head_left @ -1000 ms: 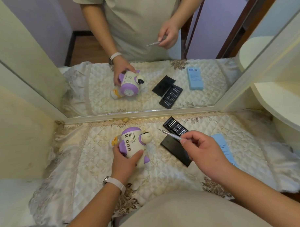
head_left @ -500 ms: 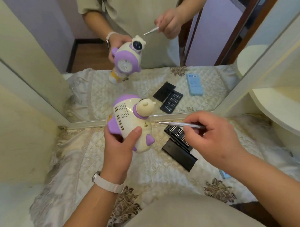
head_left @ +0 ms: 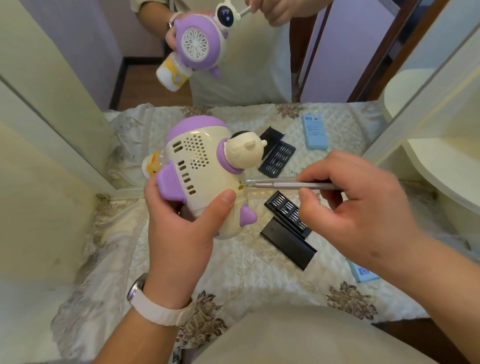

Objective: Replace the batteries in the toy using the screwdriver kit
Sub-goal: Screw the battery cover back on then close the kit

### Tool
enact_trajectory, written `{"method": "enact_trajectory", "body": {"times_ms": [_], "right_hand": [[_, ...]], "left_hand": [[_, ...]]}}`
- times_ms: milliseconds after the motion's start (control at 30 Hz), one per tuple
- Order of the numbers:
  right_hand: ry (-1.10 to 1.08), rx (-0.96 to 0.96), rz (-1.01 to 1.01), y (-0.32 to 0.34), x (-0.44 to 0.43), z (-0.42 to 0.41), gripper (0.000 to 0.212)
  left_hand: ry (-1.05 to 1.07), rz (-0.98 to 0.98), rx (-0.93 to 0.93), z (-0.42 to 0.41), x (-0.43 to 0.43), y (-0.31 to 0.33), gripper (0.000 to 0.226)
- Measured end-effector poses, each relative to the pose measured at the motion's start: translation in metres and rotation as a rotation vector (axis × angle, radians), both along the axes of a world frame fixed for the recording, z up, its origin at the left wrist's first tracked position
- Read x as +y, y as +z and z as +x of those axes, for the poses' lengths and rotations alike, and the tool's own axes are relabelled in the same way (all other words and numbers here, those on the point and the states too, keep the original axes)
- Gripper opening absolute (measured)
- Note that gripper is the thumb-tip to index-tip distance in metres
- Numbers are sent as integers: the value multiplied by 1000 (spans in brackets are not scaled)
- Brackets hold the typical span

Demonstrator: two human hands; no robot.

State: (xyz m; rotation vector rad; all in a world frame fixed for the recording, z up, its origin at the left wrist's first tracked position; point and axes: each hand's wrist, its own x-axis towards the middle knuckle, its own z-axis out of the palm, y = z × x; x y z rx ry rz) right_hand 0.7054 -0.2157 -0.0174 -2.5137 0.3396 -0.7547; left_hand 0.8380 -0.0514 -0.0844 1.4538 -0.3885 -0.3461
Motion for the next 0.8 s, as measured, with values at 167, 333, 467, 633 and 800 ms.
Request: {"method": "enact_trajectory", "body": {"times_ms": [167, 333, 467, 633, 800], "right_hand": [[-6, -9, 11, -1, -2, -2, 12], [-9, -13, 9, -2, -2, -3, 11], [-22, -14, 3, -4, -3, -4, 9], [-19, -10, -14, -6, -3, -3, 12], [-25, 12, -43, -8, -3, -2, 14]], "left_hand": [[13, 4, -14, -4, 0, 4, 81], [-27, -8, -6, -3, -1, 2, 80], [10, 15, -28, -8, -3, 6, 78], [61, 99, -60, -13, -4, 8, 67], [79, 125, -100, -14, -6, 7, 76]]}}
